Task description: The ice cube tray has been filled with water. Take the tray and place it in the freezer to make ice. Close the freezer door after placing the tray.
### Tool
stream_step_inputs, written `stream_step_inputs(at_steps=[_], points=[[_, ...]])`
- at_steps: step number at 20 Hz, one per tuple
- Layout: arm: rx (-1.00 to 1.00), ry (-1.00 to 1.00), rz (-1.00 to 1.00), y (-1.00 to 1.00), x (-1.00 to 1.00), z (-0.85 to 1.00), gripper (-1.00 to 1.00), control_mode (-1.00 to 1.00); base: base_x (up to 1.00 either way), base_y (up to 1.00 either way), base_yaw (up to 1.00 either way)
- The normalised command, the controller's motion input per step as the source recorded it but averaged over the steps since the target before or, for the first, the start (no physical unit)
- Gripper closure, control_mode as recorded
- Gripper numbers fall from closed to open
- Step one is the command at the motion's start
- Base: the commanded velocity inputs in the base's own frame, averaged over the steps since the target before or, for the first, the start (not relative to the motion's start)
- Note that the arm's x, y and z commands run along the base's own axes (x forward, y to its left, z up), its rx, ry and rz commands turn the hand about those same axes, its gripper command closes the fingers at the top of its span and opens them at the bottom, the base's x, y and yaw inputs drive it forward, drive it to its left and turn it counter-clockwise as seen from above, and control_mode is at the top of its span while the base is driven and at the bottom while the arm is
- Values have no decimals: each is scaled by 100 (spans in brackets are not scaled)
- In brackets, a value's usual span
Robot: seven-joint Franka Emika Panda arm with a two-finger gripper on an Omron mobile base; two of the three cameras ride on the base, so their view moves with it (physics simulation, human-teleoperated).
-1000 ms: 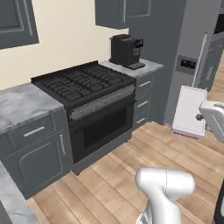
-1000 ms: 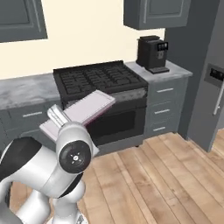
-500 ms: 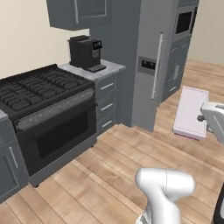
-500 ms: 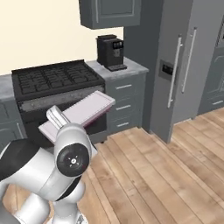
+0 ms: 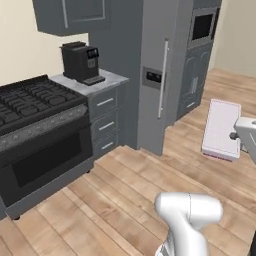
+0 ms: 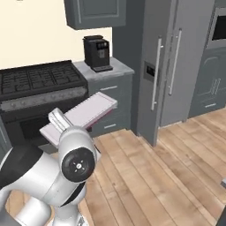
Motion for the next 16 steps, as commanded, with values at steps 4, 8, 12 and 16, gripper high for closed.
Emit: stream_step_inputs(at_steps=[4,8,12,16], points=[[0,0,0,0,0,0,100,100,100,-11,19],[0,0,0,0,0,0,100,100,99,-33,30],[0,0,0,0,0,0,100,100,78,-66,41],[0,0,0,0,0,0,100,100,46,-100,50]])
